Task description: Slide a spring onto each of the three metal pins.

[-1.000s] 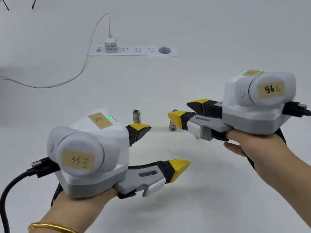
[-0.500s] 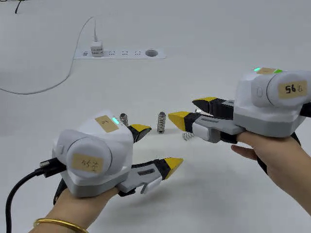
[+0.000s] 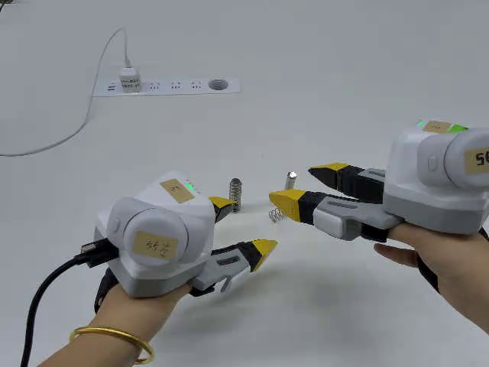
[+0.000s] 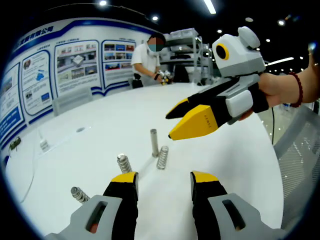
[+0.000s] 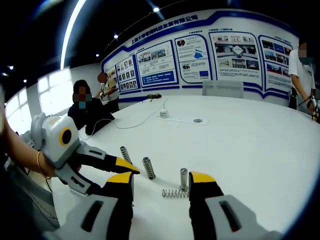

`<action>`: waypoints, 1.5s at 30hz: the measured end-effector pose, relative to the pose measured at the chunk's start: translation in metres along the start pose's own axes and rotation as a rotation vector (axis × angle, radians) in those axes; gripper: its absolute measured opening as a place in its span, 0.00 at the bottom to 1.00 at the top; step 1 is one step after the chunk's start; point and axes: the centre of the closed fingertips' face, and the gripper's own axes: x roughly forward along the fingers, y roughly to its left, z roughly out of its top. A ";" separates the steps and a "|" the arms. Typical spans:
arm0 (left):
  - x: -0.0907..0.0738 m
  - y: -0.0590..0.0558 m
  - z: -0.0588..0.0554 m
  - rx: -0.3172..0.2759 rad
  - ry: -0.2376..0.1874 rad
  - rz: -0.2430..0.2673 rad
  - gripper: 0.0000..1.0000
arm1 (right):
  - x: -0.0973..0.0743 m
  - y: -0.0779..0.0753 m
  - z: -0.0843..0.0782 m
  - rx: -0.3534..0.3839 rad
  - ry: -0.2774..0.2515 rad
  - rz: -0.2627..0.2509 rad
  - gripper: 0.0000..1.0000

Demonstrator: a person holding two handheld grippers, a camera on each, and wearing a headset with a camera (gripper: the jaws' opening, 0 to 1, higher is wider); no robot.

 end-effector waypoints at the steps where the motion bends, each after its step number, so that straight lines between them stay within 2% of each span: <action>1: 0.002 0.000 0.000 0.004 0.002 -0.003 0.42 | -0.001 0.000 -0.001 0.002 0.000 0.002 0.45; 6: 0.012 -0.001 0.001 0.023 0.004 -0.015 0.38 | -0.009 0.000 -0.005 0.008 -0.002 0.021 0.46; 11: 0.021 0.001 0.002 0.016 0.004 -0.020 0.34 | -0.015 0.000 -0.009 0.012 -0.004 0.034 0.46; 19: 0.034 0.003 0.000 0.014 0.015 -0.028 0.30 | -0.023 0.001 -0.013 0.010 -0.003 0.054 0.46; 26: 0.044 0.001 -0.004 0.012 0.037 -0.037 0.27 | -0.029 0.003 -0.021 0.000 0.017 0.062 0.49; 38: 0.055 -0.001 -0.012 0.031 0.080 -0.045 0.20 | -0.038 0.004 -0.029 0.004 0.033 0.049 0.52; 45: 0.057 0.001 -0.010 0.005 0.075 -0.038 0.17 | -0.041 -0.001 -0.032 0.042 0.026 0.035 0.51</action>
